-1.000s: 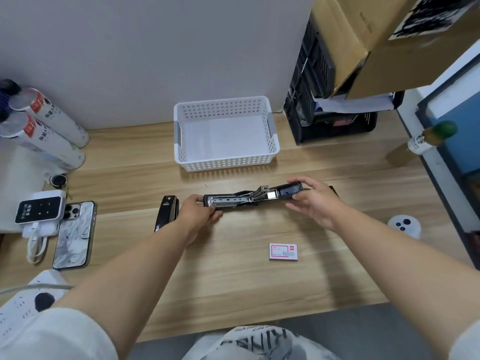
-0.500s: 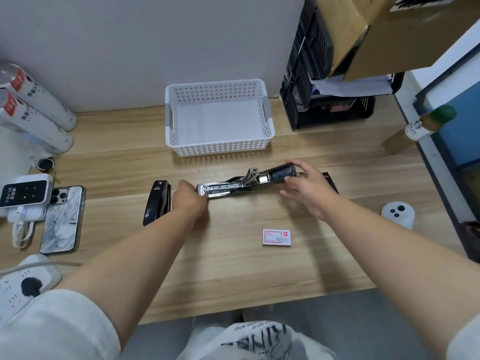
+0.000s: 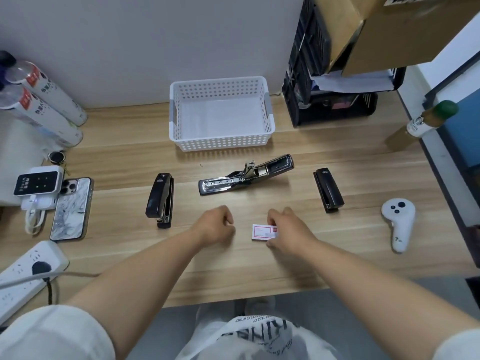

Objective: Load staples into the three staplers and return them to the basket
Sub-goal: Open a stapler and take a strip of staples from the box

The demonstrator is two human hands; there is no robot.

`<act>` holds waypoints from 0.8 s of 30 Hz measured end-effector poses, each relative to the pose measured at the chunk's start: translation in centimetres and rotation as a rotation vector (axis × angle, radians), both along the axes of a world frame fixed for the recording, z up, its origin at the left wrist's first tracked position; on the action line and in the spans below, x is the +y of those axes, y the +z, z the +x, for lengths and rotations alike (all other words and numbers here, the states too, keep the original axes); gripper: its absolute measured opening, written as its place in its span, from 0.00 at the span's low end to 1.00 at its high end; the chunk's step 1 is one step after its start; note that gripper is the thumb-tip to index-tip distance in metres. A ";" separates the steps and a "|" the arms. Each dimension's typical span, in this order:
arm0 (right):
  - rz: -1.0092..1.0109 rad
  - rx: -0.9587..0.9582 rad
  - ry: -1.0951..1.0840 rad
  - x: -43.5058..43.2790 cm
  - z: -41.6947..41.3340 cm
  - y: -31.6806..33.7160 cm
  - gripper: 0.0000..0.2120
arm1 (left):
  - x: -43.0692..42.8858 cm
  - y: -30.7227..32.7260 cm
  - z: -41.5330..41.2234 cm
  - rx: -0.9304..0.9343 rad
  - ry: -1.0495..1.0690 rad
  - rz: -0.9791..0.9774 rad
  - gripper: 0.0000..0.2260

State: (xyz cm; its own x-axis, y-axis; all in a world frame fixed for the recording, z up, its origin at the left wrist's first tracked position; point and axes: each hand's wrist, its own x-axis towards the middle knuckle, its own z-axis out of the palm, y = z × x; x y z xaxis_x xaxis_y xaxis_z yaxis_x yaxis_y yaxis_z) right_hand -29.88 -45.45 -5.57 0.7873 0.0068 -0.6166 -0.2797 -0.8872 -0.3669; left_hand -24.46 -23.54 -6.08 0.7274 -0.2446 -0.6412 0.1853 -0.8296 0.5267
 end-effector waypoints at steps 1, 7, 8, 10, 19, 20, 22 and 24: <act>0.033 -0.035 -0.009 0.4 -0.1 -0.2 0.19 | -0.3 0.2 -0.7 0.007 -0.094 -0.053 0.13; 0.319 -0.166 -0.176 1.6 0.7 0.3 0.17 | -0.8 1.3 -2.1 -0.201 -0.021 -0.249 0.16; 0.371 -0.176 -0.223 1.7 0.9 0.5 0.17 | -0.5 1.4 -2.0 -0.229 0.016 -0.255 0.15; 0.503 -0.142 -0.363 1.9 1.4 1.0 0.20 | -0.1 1.5 -1.8 -0.244 0.075 -0.271 0.14; 0.822 -0.064 -0.804 4.7 1.6 1.0 0.16 | 0.3 0.6 -2.4 -0.381 0.128 -0.247 0.19; 0.851 -0.053 -0.846 5.0 1.4 0.8 0.15 | 0.3 0.5 -2.4 -0.370 0.125 -0.254 0.20; 0.865 -0.050 -0.879 5.0 1.4 0.5 0.15 | 0.5 0.2 -2.5 -0.329 0.116 -0.264 0.25; 0.858 -0.046 -0.870 4.6 1.3 0.3 0.14 | 1.1 0.0 -2.6 -0.291 0.093 -0.254 0.26</act>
State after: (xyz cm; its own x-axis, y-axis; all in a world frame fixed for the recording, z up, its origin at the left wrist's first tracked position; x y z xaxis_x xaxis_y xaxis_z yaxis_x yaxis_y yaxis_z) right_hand -28.53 -40.84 -5.28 0.7531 -0.1419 -0.6424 -0.6303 0.1239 -0.7664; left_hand -27.04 -22.48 -6.06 0.8965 -0.2931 -0.3322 0.0661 -0.6529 0.7546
